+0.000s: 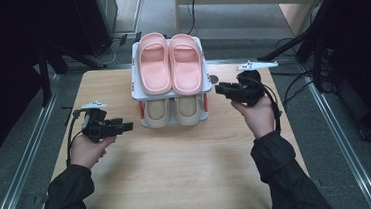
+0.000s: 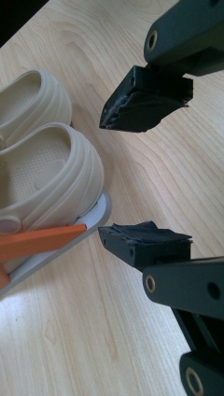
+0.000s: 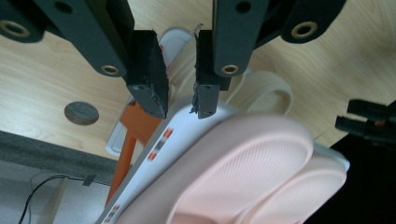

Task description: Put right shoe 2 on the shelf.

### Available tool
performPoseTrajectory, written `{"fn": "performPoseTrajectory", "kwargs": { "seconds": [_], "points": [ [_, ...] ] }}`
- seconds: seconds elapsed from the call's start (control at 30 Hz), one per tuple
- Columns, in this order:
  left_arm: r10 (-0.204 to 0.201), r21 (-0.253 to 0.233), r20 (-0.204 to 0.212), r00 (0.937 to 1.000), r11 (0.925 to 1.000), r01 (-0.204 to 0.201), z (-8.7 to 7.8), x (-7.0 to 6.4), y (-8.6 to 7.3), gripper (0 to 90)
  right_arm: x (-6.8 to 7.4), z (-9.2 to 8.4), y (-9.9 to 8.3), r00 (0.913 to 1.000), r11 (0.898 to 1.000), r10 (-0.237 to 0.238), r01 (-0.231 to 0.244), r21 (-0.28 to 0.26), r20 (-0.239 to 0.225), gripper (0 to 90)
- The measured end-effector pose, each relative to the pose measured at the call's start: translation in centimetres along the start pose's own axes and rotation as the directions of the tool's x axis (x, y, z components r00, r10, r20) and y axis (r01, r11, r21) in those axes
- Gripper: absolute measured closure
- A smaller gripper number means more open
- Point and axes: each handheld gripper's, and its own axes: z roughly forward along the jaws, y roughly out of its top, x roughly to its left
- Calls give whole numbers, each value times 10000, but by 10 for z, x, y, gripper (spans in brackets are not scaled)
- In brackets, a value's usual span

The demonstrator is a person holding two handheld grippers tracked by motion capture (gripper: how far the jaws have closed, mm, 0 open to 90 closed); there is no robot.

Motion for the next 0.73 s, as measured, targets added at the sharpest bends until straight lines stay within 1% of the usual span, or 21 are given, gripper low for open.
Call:
{"fn": "performPoseTrajectory", "kwargs": {
  "seconds": [0.1, 0.23, 0.33, 0.4, 0.43, 0.5, 0.57, 0.67, 0.73],
  "points": [
    [63, -61, 24, 10000, 10000, -63, 2, -1, 1, 415, 2, -3, -13, 10000, 10000, -28, 28, -76, -59, 736],
    [107, 12, 54, 9999, 9999, -107, 6, -2, 2, 411, 1, -5, -31, 10000, 10000, -35, 35, -75, -72, 726],
    [144, -5, 65, 9999, 9999, -144, 8, -1, 2, 409, -1, -5, -44, 9996, 9997, 235, -236, -94, -171, 721],
    [73, -21, 75, 9999, 10000, -73, 9, -1, 2, 406, -1, -4, -52, 9993, 9996, 288, -290, -62, -230, 712],
    [62, 4, 93, 9999, 10000, -62, 10, -1, 2, 405, -2, -4, -55, 9995, 9997, 226, -227, -40, -217, 710],
    [47, -34, 64, 10000, 10000, -47, 12, 0, 3, 404, -2, -3, -60, 9993, 9996, 267, -267, 37, -274, 677],
    [42, 115, 94, 9999, 9999, -43, 13, -1, 4, 401, -2, -2, -66, 9996, 10000, 87, -86, 34, -285, 634],
    [47, 173, 125, 9999, 9998, -49, 15, -1, 4, 399, -3, -1, -74, 9994, 9999, -121, 123, 56, -332, 588],
    [27, 227, 80, 10000, 9997, -29, 16, -1, 4, 399, -4, -1, -76, 9991, 10000, -80, 82, 49, -422, 581]
  ]
}}
